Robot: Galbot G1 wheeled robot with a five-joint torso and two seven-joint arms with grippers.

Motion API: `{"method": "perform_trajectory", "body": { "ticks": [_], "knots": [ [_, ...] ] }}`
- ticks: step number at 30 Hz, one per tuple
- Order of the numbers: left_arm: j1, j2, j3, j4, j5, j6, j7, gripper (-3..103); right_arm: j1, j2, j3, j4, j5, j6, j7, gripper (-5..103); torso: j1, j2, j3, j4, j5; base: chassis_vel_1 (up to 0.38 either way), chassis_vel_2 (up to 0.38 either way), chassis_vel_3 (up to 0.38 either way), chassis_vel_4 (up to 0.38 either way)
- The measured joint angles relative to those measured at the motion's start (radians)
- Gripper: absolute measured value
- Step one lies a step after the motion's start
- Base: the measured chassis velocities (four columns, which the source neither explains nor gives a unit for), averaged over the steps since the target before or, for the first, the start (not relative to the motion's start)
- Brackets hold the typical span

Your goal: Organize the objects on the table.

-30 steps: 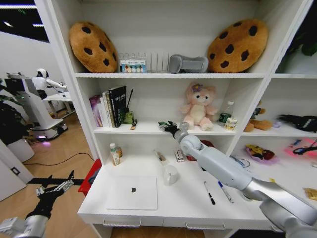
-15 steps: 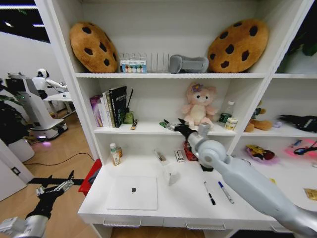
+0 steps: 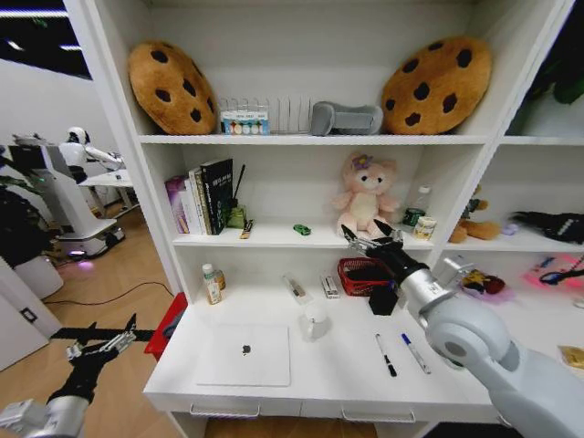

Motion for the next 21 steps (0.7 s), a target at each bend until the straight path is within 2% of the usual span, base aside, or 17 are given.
{"method": "perform_trajectory", "body": {
  "ticks": [1,2,5,9,12,15,21],
  "knots": [
    [0.0,0.0,0.0,0.0,0.0,0.0,0.0,100,-0.071,0.031,0.049,-0.009,-0.029,0.019,-0.022,100,0.0,0.0,0.0,-0.0001,-0.0003,0.0,0.0,0.0,0.0],
    [0.0,0.0,0.0,0.0,0.0,0.0,0.0,100,-0.071,0.031,0.049,-0.009,-0.029,0.019,-0.022,100,0.0,0.0,0.0,-0.0001,-0.0003,0.0,0.0,0.0,0.0],
    [0.0,0.0,0.0,0.0,0.0,0.0,0.0,100,-0.211,0.128,0.149,-0.044,-0.126,0.075,-0.067,100,0.0,0.0,0.0,-0.0001,-0.0003,0.0,0.0,0.0,0.0],
    [0.0,0.0,0.0,0.0,0.0,0.0,0.0,100,-0.276,0.181,0.187,-0.062,-0.176,0.106,-0.088,100,0.0,0.0,0.0,-0.0001,-0.0003,0.0,0.0,0.0,0.0],
    [0.0,0.0,0.0,0.0,0.0,0.0,0.0,100,-0.369,0.24,0.223,-0.084,-0.245,0.161,-0.122,100,0.0,0.0,0.0,0.0,-0.0005,0.0,0.0,0.0,0.0],
    [0.0,0.0,0.0,0.0,0.0,0.0,0.0,100,-0.428,0.277,0.233,-0.12,-0.278,0.204,-0.139,100,0.0,0.0,0.0,0.0,-0.0005,0.0,0.0,0.0,0.0],
    [0.0,0.0,0.0,0.0,0.0,0.0,0.0,100,-0.477,0.301,0.233,-0.21,-0.313,0.262,-0.169,100,0.0,0.0,0.0,0.0,-0.0005,0.0,0.0,0.0,0.0]
  ]
}}
